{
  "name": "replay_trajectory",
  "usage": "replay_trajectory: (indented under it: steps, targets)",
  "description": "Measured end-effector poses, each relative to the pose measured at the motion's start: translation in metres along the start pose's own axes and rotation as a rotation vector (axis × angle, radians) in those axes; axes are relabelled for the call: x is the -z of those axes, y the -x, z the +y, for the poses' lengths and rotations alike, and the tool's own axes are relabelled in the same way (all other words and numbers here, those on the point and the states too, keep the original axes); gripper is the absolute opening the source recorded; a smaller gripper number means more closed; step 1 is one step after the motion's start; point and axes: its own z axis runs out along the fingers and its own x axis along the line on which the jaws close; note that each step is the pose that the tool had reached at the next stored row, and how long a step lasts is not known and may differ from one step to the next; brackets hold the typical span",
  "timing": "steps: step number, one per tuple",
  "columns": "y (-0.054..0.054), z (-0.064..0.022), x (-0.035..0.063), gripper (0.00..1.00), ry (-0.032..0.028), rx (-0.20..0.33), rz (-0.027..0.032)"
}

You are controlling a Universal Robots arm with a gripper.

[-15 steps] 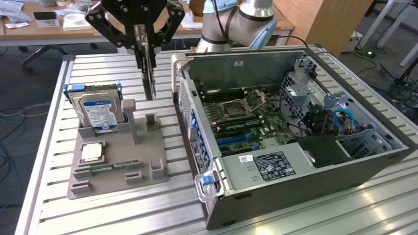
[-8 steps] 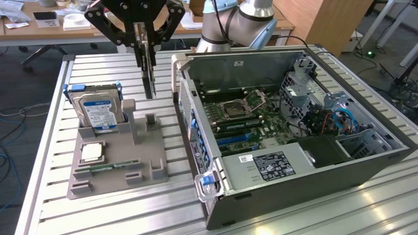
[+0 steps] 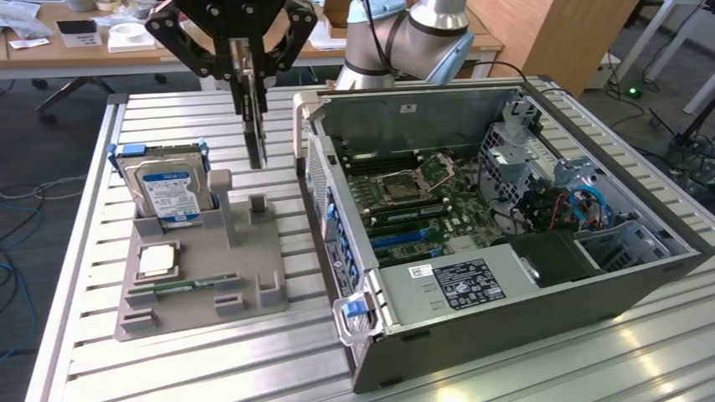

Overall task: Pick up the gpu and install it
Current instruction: 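Pick up the gpu and move the gpu toward the slot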

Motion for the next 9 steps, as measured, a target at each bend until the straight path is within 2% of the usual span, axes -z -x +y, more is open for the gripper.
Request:
replay_trajectory:
  steps: [9]
  targets:
    - [0.0104,0.0007,-0.0007,0.26,0.0002,0.000,-0.0002]
